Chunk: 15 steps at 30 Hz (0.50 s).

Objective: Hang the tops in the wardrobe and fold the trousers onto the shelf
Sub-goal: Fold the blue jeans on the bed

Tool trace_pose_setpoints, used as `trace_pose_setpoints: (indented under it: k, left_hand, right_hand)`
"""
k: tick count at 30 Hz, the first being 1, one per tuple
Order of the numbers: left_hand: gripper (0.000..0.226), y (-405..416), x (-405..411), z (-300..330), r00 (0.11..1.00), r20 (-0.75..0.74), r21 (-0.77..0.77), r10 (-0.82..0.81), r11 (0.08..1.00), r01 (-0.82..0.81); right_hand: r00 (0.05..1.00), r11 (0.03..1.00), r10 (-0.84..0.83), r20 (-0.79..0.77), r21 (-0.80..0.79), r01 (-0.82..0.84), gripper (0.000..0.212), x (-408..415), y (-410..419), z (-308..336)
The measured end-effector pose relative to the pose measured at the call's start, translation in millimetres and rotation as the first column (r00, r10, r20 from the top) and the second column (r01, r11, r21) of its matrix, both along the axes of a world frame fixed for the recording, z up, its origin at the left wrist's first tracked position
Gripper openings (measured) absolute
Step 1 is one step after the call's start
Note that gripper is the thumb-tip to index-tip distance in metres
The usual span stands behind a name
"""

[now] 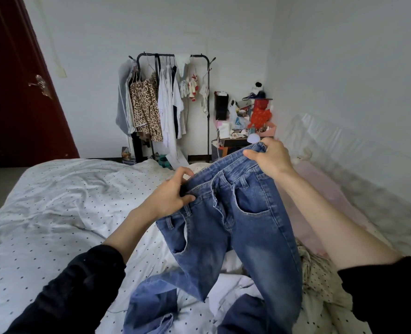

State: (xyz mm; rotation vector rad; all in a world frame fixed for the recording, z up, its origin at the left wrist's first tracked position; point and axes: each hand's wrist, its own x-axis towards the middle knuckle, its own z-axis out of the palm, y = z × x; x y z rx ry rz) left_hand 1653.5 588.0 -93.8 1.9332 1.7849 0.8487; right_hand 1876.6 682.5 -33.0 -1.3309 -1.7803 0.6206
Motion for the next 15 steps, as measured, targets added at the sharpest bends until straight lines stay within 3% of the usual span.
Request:
trace_pose_setpoints:
  k: [2, 4, 6, 8, 10, 12, 15]
  left_hand:
    - [0.060, -1, -11, 0, 0.970, -0.219, -0.071, 0.108, 0.989, -0.126]
    - [0.042, -1, -24, 2, 0.892, -0.416, -0.101, 0.175, 0.966, -0.236]
    - [0.037, -4, -30, 7, 0.889, -0.417, -0.147, 0.187, 0.952, -0.269]
    - [0.036, -2, -27, 13, 0.946, -0.282, -0.234, 0.157, 0.946, -0.226]
    - [0.030, -1, -16, 25, 0.991, 0.005, -0.347, 0.137, 0.929, -0.126]
    - [0.028, 5, -4, 36, 0.948, 0.258, -0.408, 0.186, 0.910, -0.067]
    - [0.018, 16, 14, 54, 0.859, 0.432, -0.395, 0.276, 0.914, -0.095]
  right_hand:
    - [1.000, 1.000, -0.015, -0.026, -0.024, 0.015, 0.026, 2, 2, 2]
    - [0.999, 0.999, -0.041, -0.029, -0.038, 0.040, 0.022, 5, 0, 4]
    - [0.998, 0.997, -0.060, -0.025, -0.058, 0.059, 0.024, 7, -1, 4]
    - [0.996, 0.993, -0.072, -0.046, -0.098, 0.068, 0.029, 6, 0, 3]
    - [0.993, 0.987, -0.083, -0.083, -0.148, 0.070, 0.038, 1, 0, 4]
    - [0.989, 0.984, -0.057, -0.139, -0.178, 0.032, 0.037, -4, -1, 7]
    - [0.972, 0.984, 0.059, -0.227, -0.152, -0.096, 0.027, -11, -11, 16]
